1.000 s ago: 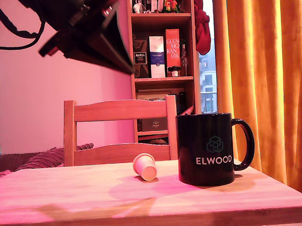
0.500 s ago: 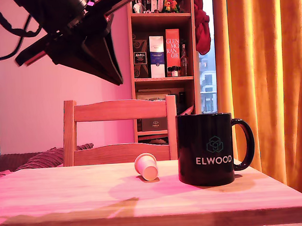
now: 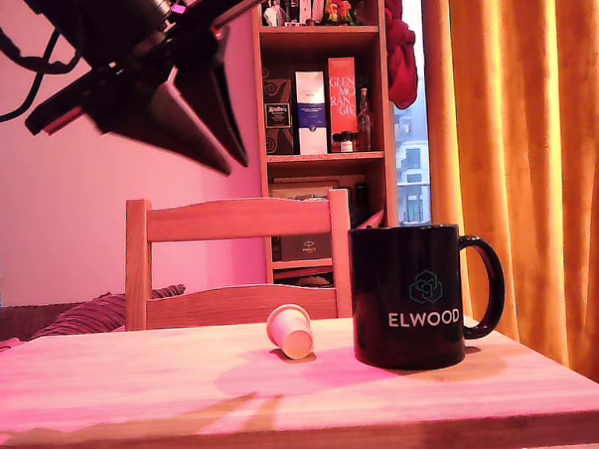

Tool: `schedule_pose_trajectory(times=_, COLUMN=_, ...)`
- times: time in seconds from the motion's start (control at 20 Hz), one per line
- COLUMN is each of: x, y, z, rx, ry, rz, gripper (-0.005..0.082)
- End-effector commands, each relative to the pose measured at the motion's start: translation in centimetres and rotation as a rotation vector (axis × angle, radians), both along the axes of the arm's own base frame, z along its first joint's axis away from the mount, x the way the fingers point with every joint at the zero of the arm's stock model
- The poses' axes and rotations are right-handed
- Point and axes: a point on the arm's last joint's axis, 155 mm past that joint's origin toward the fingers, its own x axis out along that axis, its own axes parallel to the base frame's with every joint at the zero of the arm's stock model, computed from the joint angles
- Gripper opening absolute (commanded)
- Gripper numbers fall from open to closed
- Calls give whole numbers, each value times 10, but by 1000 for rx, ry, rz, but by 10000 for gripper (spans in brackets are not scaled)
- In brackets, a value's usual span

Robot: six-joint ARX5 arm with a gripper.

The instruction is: Pick up the coffee capsules on the table and drop them inside the coffee cup

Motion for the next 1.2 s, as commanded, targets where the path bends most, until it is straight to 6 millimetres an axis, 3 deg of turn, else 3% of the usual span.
schedule_pose_trajectory(times=0.0, x=-3, y=2, z=-17, rx=27, ry=32, rz=0, gripper=567)
schedule_pose_trajectory(times=0.2, x=4, y=0, z=-42, rx=87, ry=56, rz=-2, gripper=566)
schedule_pose_trajectory(times=0.45, x=22, y=-23, z=-61, rx=99, ry=5, rz=-48, gripper=566)
schedule_pose_trajectory(times=0.9, x=45, y=-24, z=-101, rx=118, ry=35, rz=-22, gripper=566)
schedule_pose_trajectory(times=1.15, x=56, y=-18, z=-111, rx=105, ry=60, rz=-26, gripper=566)
